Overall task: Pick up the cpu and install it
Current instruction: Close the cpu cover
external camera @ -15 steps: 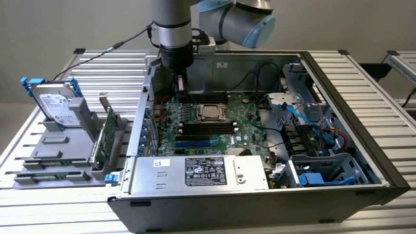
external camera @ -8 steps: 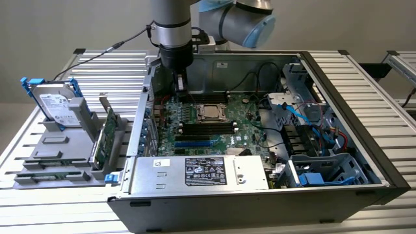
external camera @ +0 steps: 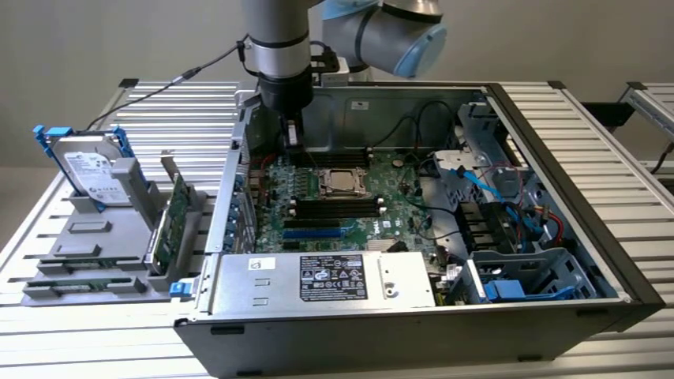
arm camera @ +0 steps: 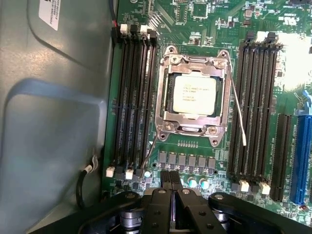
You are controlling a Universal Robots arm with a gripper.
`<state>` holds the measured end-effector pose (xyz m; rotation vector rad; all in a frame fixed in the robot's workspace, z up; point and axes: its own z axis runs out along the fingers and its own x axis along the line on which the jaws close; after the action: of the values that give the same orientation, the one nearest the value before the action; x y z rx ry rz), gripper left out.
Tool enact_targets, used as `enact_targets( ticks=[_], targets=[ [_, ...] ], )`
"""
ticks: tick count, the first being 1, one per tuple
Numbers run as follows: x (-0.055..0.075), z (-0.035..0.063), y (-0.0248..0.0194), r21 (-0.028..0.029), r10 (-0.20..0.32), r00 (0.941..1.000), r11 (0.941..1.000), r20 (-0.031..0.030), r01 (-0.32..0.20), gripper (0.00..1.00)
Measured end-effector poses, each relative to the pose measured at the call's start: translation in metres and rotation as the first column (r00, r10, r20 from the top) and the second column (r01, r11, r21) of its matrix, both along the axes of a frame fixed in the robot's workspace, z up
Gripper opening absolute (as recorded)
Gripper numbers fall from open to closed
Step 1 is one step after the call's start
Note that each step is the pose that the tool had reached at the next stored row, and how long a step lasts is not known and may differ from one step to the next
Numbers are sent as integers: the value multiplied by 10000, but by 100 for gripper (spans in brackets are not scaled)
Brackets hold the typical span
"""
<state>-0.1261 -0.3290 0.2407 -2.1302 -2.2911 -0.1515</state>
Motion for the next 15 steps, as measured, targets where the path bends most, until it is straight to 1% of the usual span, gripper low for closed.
enact_targets(
  ticks=[3,7,8,10,11,12,15],
  targets=[
    [0,0,0,210,0,10000,9998,0,0,11],
    [0,0,-1,410,0,10000,9992,0,0,11],
    [0,0,-2,472,0,10000,9989,0,0,11],
    [0,0,-4,623,0,10000,9981,1,0,11],
    [0,0,-5,709,0,10000,9975,0,0,11],
    [0,0,-6,810,0,10000,9967,1,0,11],
    [1,-2,-9,1061,1,10000,9944,7,-2,11]
  ],
)
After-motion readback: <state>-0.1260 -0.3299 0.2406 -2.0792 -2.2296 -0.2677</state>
